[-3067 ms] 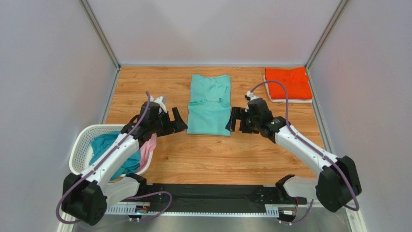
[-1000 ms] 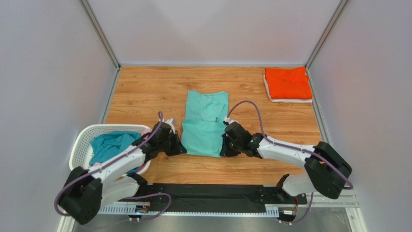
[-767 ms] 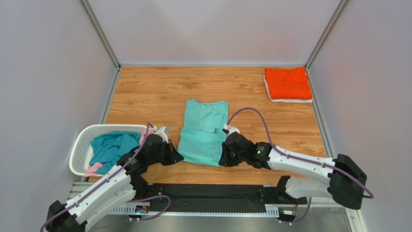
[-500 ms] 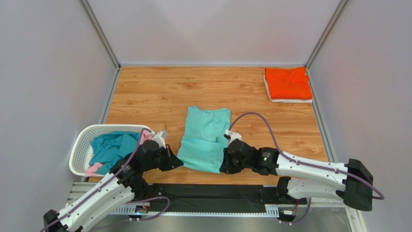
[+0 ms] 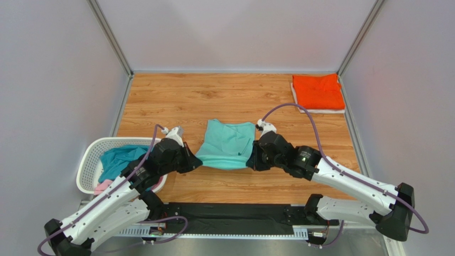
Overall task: Fold and stack the t-shirts
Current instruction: Fold the tshirt
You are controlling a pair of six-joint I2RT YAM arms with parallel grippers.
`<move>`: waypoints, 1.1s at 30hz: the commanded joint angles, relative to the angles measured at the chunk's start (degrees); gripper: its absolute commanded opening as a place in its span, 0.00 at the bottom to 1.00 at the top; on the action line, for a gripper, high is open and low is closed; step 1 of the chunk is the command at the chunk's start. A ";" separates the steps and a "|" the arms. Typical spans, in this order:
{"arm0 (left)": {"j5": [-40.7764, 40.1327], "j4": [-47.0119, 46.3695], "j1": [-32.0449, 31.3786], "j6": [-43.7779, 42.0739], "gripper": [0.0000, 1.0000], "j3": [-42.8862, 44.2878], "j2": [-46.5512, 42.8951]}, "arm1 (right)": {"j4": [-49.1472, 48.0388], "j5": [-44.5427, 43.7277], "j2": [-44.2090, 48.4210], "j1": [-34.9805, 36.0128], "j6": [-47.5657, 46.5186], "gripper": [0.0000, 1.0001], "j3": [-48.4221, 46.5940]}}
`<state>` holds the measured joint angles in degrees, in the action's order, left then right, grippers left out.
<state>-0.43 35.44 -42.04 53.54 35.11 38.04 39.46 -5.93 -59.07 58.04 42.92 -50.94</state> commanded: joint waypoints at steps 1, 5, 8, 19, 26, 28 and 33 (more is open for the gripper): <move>-7.56 -1.59 -0.06 -3.09 0.00 5.57 3.70 | 2.11 1.53 -1.40 -6.95 -7.40 0.00 -5.30; -10.64 -3.97 0.29 -6.25 0.00 12.58 12.64 | -0.61 5.14 -4.38 -14.52 -11.62 0.00 -8.29; -11.35 -4.41 1.78 -8.71 0.00 18.12 19.41 | -1.84 9.61 -7.28 -19.97 -13.91 0.00 -10.41; -3.54 -12.92 11.63 -15.83 0.00 29.66 39.73 | -5.36 21.21 -21.60 -32.98 -17.34 0.00 -16.73; 2.18 -15.58 15.58 -18.65 0.00 38.44 54.32 | -7.90 24.04 -32.15 -37.47 -17.69 0.00 -20.95; 4.64 -15.67 16.11 -19.70 0.00 40.37 57.22 | -9.14 24.65 -35.84 -38.70 -17.60 0.00 -22.61; 4.29 -12.77 17.69 -20.14 0.00 45.83 66.18 | -9.40 25.62 -44.37 -40.11 -17.87 0.00 -26.75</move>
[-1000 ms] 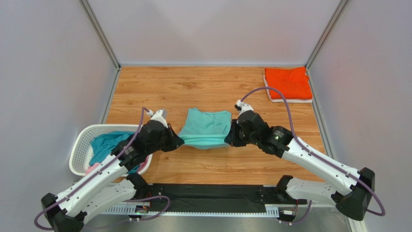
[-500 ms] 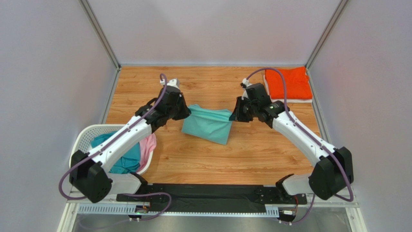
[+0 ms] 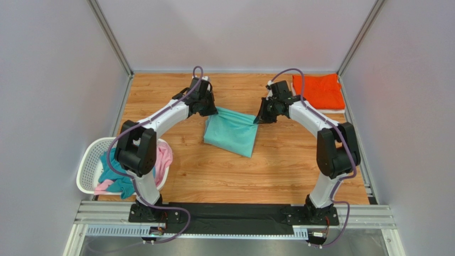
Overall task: Fold and stack the t-shirts
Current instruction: Fold the tshirt
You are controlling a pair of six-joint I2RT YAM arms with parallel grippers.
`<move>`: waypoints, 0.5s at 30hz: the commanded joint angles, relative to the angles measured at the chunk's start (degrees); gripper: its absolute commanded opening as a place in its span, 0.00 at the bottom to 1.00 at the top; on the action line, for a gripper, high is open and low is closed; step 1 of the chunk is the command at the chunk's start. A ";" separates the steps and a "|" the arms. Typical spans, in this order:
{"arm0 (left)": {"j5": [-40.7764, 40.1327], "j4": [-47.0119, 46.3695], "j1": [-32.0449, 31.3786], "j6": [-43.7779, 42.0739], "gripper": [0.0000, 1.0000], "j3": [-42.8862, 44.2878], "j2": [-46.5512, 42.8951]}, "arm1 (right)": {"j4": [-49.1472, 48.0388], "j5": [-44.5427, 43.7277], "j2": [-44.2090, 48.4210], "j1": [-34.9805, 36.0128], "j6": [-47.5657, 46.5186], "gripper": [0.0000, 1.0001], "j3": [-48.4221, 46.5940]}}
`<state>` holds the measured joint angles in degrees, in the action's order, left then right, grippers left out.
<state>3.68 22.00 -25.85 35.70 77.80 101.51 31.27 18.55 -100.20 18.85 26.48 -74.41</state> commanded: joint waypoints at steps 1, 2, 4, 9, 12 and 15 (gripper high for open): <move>0.18 0.59 1.76 -2.48 0.00 3.67 3.59 | -1.21 1.32 -4.46 -0.92 -1.43 0.00 -3.98; 0.53 0.41 2.37 -2.65 0.00 4.11 5.60 | -1.29 1.32 -6.74 -1.10 -1.43 0.00 -4.94; 2.55 -0.38 2.99 -3.09 0.00 5.34 7.46 | -1.38 0.88 -8.68 -1.45 -0.90 0.02 -5.92; 5.37 -0.99 4.40 -4.32 0.13 7.89 12.21 | -2.97 0.96 -14.13 -2.15 -1.86 0.11 -9.87; 6.07 -0.82 4.93 -4.59 0.40 8.86 12.57 | -2.26 1.05 -15.55 -2.15 -2.83 0.39 -12.85; 7.12 -0.21 5.02 -4.94 0.65 9.12 10.90 | -1.12 1.23 -14.59 -2.41 -3.71 0.64 -13.74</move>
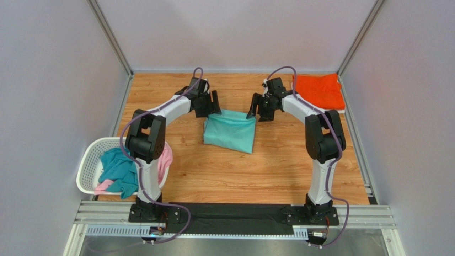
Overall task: Fold and stack the t-shirts
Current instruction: Fold the tshirt
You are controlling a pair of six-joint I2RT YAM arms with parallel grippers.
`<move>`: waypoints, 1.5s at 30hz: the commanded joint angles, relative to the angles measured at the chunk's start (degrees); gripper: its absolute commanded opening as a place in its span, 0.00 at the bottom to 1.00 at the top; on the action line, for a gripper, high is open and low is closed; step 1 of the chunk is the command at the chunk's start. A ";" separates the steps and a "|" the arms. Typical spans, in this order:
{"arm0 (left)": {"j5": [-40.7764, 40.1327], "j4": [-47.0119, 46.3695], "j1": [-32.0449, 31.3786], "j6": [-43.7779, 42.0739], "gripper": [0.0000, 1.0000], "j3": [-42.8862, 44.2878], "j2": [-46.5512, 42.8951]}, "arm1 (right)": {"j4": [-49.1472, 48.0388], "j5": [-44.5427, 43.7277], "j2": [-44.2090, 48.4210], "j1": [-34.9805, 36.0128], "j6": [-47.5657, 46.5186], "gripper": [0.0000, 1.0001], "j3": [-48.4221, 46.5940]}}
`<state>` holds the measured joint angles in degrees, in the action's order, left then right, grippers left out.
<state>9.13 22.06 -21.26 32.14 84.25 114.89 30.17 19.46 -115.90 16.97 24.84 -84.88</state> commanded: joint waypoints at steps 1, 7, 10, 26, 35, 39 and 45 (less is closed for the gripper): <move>1.95 -0.01 0.43 -1.29 0.85 2.68 -3.26 | 0.58 0.40 1.72 -0.28 -2.08 0.71 -3.27; 2.92 0.96 0.08 0.73 1.00 -3.01 -13.79 | 0.41 -0.65 11.37 1.74 -1.81 1.00 2.77; 3.09 0.96 -0.71 1.52 1.00 -8.02 -18.89 | -1.60 0.13 15.51 4.03 -0.23 1.00 7.17; 9.87 -9.50 -3.71 4.60 1.00 -23.78 -18.04 | -7.15 3.92 2.36 8.25 4.17 1.00 -1.24; 9.95 -11.43 -2.47 4.07 1.00 -27.12 -13.91 | -3.98 -0.82 -8.29 8.08 3.55 1.00 -11.79; 9.95 -11.87 -2.47 3.90 1.00 -28.17 -15.74 | -0.13 -2.85 -10.31 8.16 0.49 1.00 -15.48; 5.30 -5.55 -2.47 3.10 1.00 -26.59 -26.09 | 3.04 -6.80 -1.89 8.34 -2.95 1.00 -12.86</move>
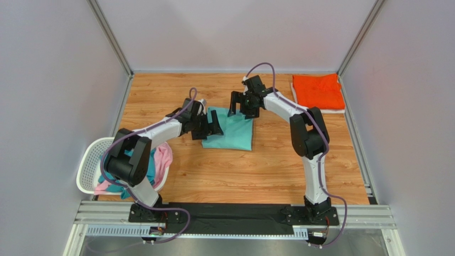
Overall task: Fold and stack the t-shirts
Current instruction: Fold the tshirt, then neatly place the folded tshirt to the corner
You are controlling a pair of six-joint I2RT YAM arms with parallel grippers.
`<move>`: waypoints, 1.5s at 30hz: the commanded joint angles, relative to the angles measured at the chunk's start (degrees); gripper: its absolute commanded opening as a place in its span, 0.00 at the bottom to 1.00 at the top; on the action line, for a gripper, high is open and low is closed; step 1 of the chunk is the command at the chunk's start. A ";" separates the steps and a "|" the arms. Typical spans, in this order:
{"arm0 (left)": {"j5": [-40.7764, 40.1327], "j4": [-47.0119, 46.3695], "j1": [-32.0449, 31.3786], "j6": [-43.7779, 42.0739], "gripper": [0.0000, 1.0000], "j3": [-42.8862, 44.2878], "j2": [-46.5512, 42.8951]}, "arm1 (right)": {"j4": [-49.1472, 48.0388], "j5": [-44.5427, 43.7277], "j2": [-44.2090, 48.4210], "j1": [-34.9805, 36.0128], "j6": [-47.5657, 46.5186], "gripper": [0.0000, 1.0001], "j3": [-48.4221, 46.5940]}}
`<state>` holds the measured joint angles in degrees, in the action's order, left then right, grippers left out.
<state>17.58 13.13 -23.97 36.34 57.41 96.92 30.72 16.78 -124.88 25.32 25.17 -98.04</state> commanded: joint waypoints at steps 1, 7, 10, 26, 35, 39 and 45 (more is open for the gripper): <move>-3.95 4.27 0.24 -1.01 1.00 -0.01 -9.98 | 2.76 -4.90 8.67 0.08 -3.46 1.00 1.70; -14.22 13.32 0.24 -0.04 1.00 -3.52 -26.76 | 0.66 -12.64 21.86 0.25 -1.79 1.00 17.16; -19.67 19.28 0.24 1.62 1.00 -6.77 -35.99 | -1.18 -13.61 25.55 0.43 -0.12 1.00 24.09; -35.25 37.24 0.32 10.16 1.00 -14.43 -60.45 | -3.65 -18.97 19.68 6.58 5.59 0.83 27.64; -35.07 37.85 0.32 10.16 1.00 -13.90 -60.27 | -4.00 -20.46 13.53 8.60 7.00 0.69 24.83; -34.99 37.76 0.32 10.33 1.00 -14.08 -60.27 | -4.18 -20.91 11.86 9.22 6.47 0.51 23.25; -34.11 37.76 0.32 10.68 1.00 -14.08 -60.28 | -4.18 -23.01 8.69 9.31 2.53 0.15 18.42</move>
<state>-16.64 50.70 -23.90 46.30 42.68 36.82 27.14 -3.20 -113.58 34.33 30.33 -77.21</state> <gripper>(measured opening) 0.995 0.174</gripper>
